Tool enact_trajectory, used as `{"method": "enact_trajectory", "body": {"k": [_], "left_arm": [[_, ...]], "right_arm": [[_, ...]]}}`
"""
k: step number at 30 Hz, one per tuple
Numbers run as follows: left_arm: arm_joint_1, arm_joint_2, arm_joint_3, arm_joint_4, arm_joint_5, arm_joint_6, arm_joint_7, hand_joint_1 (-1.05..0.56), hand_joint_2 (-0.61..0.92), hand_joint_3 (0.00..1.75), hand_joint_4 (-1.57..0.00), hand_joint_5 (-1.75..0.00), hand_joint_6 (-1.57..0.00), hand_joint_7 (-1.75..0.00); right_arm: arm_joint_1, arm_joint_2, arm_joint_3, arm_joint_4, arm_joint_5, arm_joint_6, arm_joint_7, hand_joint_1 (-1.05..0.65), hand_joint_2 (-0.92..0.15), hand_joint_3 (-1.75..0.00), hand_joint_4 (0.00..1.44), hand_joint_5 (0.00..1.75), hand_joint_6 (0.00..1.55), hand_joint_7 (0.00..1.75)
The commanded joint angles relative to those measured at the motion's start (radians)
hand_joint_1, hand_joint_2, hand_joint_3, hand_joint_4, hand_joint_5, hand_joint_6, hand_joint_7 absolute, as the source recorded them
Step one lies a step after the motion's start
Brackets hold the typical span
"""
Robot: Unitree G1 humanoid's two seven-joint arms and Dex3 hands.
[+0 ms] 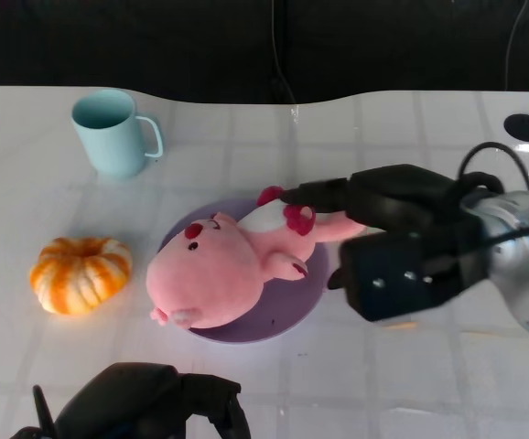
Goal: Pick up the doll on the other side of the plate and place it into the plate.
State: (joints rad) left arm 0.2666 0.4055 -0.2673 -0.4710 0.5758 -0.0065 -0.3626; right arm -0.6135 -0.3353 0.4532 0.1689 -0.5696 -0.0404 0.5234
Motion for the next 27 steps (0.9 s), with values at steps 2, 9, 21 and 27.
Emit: {"method": "enact_trajectory", "body": {"k": [2,9,21,27], "left_arm": [[-0.002,0.008,-0.001,-0.006,0.002,0.007,-0.006,-0.32,0.92,0.4,-0.71,-1.3,-0.76,-0.85],[-0.003,0.0,-0.01,-0.02,0.004,0.025,-0.008,-0.31,0.92,0.4,-0.71,-1.3,-0.75,-0.86],[-0.006,0.012,-0.005,-0.027,0.006,0.03,-0.012,-0.33,0.92,0.39,-0.71,-1.33,-0.73,-0.92],[-0.005,0.012,0.004,-0.026,-0.013,0.024,-0.009,-0.32,0.92,0.39,-0.72,-1.35,-0.73,-0.92]], "right_arm": [[0.101,-0.062,-0.079,-0.121,0.036,-0.058,-0.058,-0.85,-0.92,-0.15,0.31,0.13,0.16,0.02],[0.299,-0.108,-0.219,-0.273,0.126,-0.125,-0.122,-0.65,-0.92,-0.14,0.49,0.25,0.35,0.1],[0.575,-0.064,-0.322,-0.44,0.225,-0.095,-0.2,-0.01,-0.73,-0.52,0.84,1.36,1.0,0.57],[0.635,-0.085,-0.32,-0.43,0.229,-0.144,-0.199,0.05,-0.34,-1.34,0.93,1.66,0.93,1.26]]}}
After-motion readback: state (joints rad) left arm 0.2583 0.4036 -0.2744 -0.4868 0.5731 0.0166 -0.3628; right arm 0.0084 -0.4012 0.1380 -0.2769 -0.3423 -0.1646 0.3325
